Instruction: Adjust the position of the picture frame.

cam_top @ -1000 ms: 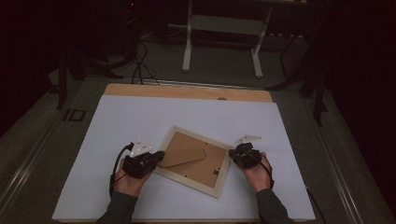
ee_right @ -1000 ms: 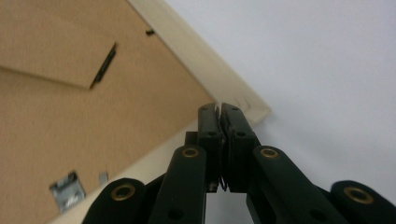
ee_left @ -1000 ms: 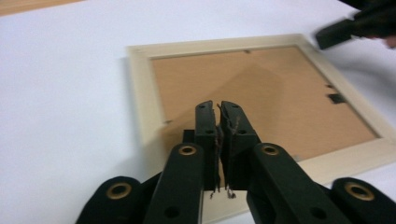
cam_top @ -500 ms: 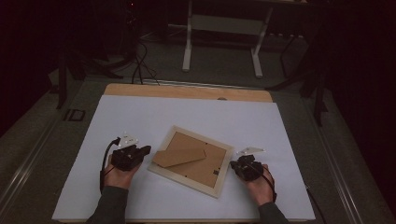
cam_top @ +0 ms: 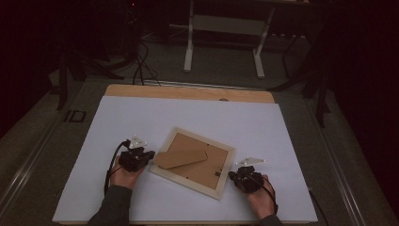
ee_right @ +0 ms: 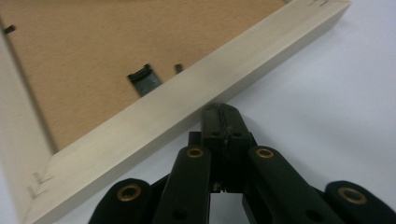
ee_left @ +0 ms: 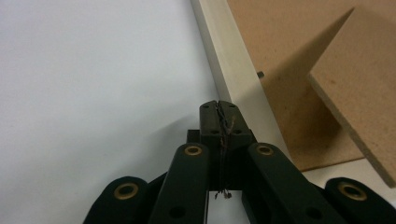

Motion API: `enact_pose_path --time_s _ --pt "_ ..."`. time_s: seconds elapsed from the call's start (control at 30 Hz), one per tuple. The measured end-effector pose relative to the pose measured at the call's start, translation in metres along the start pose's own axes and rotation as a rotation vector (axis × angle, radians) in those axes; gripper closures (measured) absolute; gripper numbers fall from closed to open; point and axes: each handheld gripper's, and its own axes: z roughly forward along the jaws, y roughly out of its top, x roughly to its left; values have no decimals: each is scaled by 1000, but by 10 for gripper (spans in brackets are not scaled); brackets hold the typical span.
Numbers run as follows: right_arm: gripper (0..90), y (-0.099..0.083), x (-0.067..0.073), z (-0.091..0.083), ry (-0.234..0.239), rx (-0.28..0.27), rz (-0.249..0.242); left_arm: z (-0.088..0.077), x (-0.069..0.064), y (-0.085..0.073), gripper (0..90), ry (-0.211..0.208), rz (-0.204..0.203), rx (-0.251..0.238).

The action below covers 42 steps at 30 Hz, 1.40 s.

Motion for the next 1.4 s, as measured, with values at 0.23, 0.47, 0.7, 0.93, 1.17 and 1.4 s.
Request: enact_pose_path --time_s 0.23,0.47,0.7,0.93,1.17,1.4 --pt "899 -5 6 -3 4 -3 0 6 -4 -1 898 -5 16 31" --pt "899 -10 16 -6 6 1 -3 8 -5 -4 899 2 -2 52" --pt "900 -12 22 -8 -12 3 -6 8 -3 -6 900 -10 -30 49" --pt "900 -11 20 -7 -8 3 10 7 -5 -6 900 1 -37 48" --pt "900 -7 17 -5 -25 7 10 7 -6 -7 900 -3 -53 48" --pt "900 -2 12 -2 -43 12 14 5 -9 -8 900 -16 -69 61"
